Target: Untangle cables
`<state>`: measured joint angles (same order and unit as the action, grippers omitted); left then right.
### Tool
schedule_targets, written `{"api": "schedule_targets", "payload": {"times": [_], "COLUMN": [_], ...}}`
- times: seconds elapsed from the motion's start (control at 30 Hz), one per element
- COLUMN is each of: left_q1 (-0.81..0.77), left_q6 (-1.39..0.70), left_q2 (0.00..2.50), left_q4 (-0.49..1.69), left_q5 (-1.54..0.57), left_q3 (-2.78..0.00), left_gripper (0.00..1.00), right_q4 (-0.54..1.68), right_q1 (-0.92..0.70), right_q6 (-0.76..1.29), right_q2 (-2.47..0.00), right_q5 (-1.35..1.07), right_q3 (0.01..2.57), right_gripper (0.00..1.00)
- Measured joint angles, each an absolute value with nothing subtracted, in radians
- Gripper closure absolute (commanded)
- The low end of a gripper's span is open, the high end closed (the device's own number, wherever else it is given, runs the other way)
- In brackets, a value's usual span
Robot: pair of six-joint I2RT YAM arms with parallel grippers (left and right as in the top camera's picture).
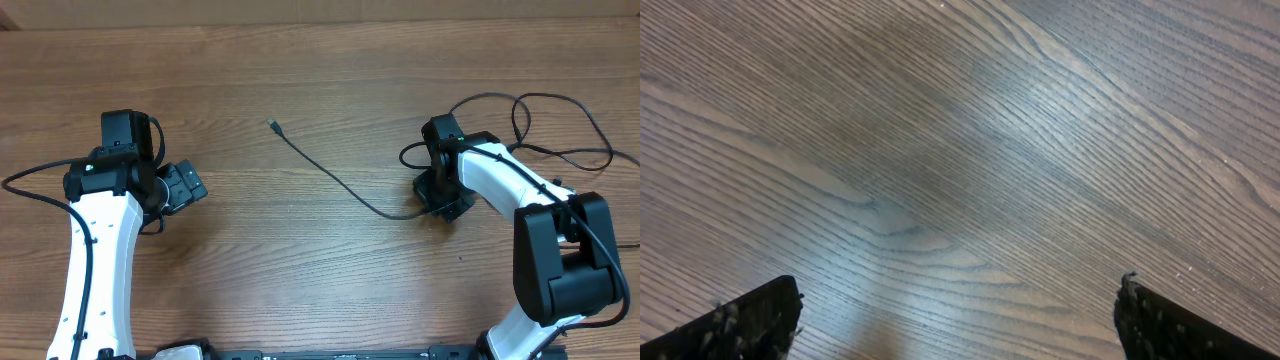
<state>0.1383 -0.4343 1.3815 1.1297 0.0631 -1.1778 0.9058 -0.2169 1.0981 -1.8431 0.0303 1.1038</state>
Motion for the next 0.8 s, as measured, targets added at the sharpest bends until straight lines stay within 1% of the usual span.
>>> {"api": "schedule_targets", "payload": {"times": [0.17,0.3,0.47,0.57,0.67,0.8], "left_q1": [0.138,0.138,0.138,0.138,0.138,0.138], "left_q6": [-0.434,-0.434,-0.434,-0.434,-0.434,-0.434], "left_q2": [1.382,1.382,1.382,1.382,1.382,1.382], "left_q4": [1.13,1.13,1.13,1.128,1.126,1.123], "left_q5": [0.063,0.063,0.06,0.06,0.06,0.06], "left_q3": [-1.178,-1.178,-1.178,-1.178,-1.178,-1.178], "left_gripper": [0.01,0.0,0.0,0.0,0.0,0.0], "right_q4": [0.896,0.941,1.077,1.183,1.273,1.346], "right_q1": [-0.215,-0.188,-0.124,-0.068,0.0,0.123], "right_q6": [1.039,0.927,0.765,0.671,0.622,0.588], "right_q2": [-1.843,-1.843,-1.839,-1.833,-1.826,-1.816], "right_q5": [0.031,0.034,0.09,0.166,0.258,0.354], "right_q3": [1.121,1.23,1.483,1.663,1.808,1.931], "right_gripper": [0.96,0.96,0.96,0.96,0.96,0.96]}}
